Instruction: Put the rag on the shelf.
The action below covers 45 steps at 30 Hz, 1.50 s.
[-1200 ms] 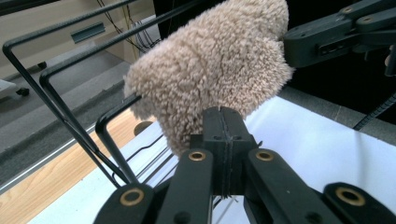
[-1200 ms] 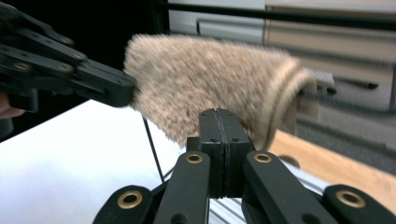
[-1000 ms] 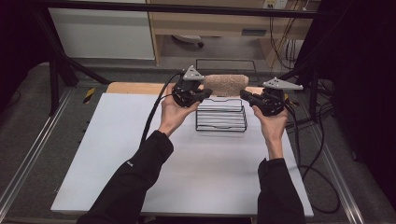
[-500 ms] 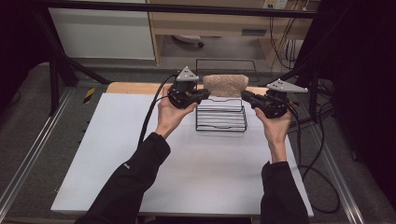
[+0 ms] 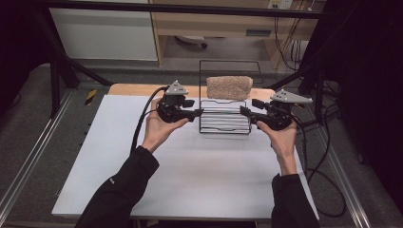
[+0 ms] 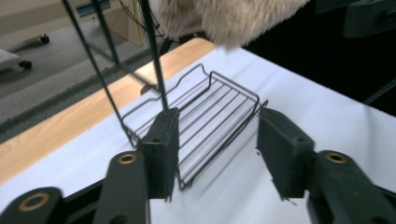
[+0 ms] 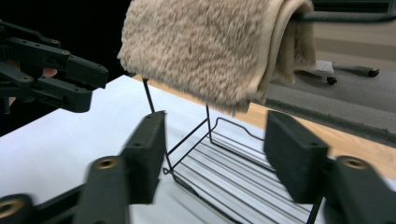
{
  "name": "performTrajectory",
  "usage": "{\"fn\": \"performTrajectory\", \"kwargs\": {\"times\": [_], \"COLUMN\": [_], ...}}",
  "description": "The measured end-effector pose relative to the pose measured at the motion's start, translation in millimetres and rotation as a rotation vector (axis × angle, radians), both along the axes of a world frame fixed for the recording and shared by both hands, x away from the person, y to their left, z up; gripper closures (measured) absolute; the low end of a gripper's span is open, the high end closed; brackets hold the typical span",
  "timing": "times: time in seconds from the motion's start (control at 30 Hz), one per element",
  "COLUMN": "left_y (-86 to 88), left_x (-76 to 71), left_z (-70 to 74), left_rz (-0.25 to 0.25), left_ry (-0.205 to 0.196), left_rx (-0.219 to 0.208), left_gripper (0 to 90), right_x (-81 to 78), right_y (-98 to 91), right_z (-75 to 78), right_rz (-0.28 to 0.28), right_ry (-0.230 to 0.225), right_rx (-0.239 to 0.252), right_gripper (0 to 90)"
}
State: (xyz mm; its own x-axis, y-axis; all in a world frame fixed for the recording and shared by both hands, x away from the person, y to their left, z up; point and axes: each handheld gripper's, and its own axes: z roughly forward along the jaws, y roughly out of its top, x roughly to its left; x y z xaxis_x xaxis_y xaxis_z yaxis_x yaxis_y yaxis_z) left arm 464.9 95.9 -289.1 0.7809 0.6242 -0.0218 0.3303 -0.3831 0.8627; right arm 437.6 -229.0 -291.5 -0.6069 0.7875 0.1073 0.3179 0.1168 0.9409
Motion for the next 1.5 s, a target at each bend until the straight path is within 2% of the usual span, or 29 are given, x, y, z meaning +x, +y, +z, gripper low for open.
{"fn": "performTrajectory", "kwargs": {"times": [0.2,0.3,0.37,0.43,0.53,0.73,0.87,0.97,1.0,1.1,1.4,1.5], "left_y": [19.8,27.1,38.1,41.8,58.1,85.6,103.2,109.7,115.1,122.1,143.2,147.2], "left_x": [-12.7,-16.9,-23.8,-26.2,-36.0,-53.8,-64.6,-69.4,-73.3,-78.5,-91.9,-94.1], "left_z": [-20.1,-26.9,-36.9,-40.5,-54.1,-77.5,-92.8,-99.4,-104.8,-110.8,-127.2,-130.7], "left_rz": [0.024,0.033,0.047,0.051,0.069,0.105,0.132,0.146,0.153,0.162,0.173,0.173], "left_ry": [0.018,0.03,0.041,0.045,0.057,0.068,0.084,0.085,0.093,0.096,0.097,0.103], "left_rx": [0.028,0.027,0.029,0.029,0.041,0.058,0.055,0.065,0.062,0.048,0.059,0.056], "left_gripper": [34.0,25.3,20.2,16.2,11.8,10.1,9.5,9.3,9.3,9.3,9.3,9.3], "right_x": [-8.5,-11.4,-13.5,-15.9,-18.9,-25.8,-30.5,-32.8,-34.8,-37.5,-49.7,-54.4], "right_y": [-0.2,-0.8,-0.4,0.5,1.4,1.3,0.1,0.1,0.0,-0.4,-7.4,-11.1], "right_z": [-13.2,-19.8,-23.8,-27.8,-34.1,-48.7,-61.6,-68.8,-76.7,-89.6,-125.6,-135.3], "right_rz": [0.0,0.011,0.013,0.017,0.035,0.056,0.061,0.071,0.078,0.083,0.114,0.105], "right_ry": [0.023,0.046,0.056,0.065,0.079,0.11,0.13,0.139,0.155,0.177,0.24,0.261], "right_rx": [-0.019,-0.012,-0.016,-0.02,-0.018,-0.026,-0.026,-0.043,-0.055,-0.059,-0.095,-0.111], "right_gripper": [20.8,15.6,11.8,8.9,6.3,2.8,1.5,1.1,0.7,0.6,0.5,0.5]}}
